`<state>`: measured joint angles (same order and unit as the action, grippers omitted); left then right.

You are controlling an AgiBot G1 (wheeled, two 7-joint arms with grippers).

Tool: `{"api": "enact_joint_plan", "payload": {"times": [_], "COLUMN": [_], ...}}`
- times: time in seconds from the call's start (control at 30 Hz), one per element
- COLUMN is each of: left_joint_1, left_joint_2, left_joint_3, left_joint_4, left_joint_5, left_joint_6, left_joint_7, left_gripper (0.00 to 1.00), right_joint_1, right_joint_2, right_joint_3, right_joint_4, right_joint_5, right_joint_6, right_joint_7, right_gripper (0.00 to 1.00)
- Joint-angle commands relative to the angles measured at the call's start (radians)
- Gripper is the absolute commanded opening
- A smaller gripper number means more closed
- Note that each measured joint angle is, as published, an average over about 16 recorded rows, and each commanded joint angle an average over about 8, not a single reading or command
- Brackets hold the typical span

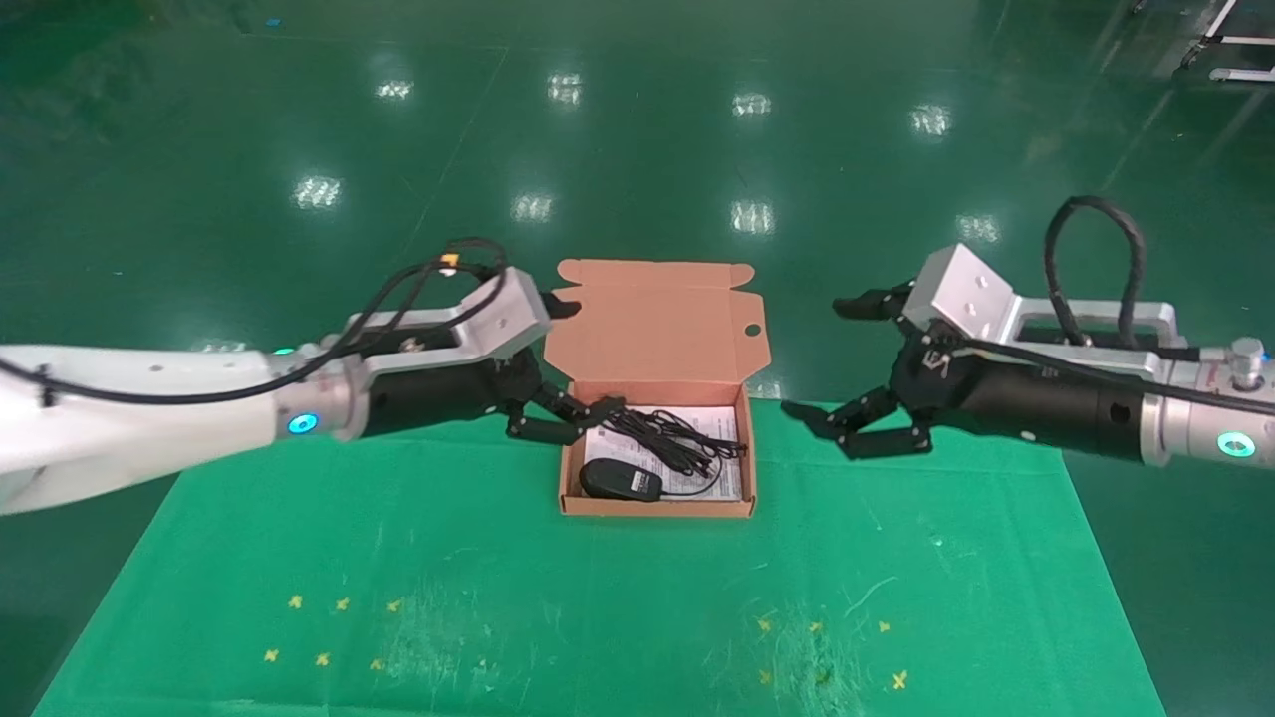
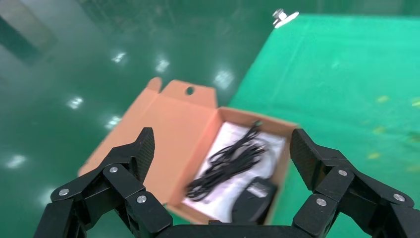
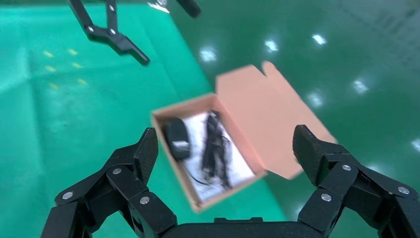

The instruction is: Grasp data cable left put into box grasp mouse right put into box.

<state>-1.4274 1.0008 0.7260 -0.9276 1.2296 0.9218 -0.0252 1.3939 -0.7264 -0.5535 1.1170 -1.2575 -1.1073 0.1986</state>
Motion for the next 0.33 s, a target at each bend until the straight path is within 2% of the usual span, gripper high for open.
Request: {"api": "enact_joint_plan", "payload": {"times": [0.03,0.33], "left_joint_1": [0.024,0.108], "left_joint_2": [-0.026,-0.119], "left_joint_3": [-0.03,-0.136], "left_joint_4": [-0.024,-0.109], "left_joint_5": [-0.034,-0.152], "left_joint_6": [0.039,0.175], "left_joint_7": [-0.011,-0.05], "left_gripper": [1.0,1.0], "right_joint_1": [-0.021,-0.096], "right_joint_2": [0.008,0.035], "right_joint_3": [0.018,0.083], "right_joint_4": [0.011,0.05], "right_joint_5": [0.035,0.159], "right_joint_6": [-0.026,-0.117], "right_joint_7": [-0.001,-0.003], "right_gripper": [1.0,1.0]}}
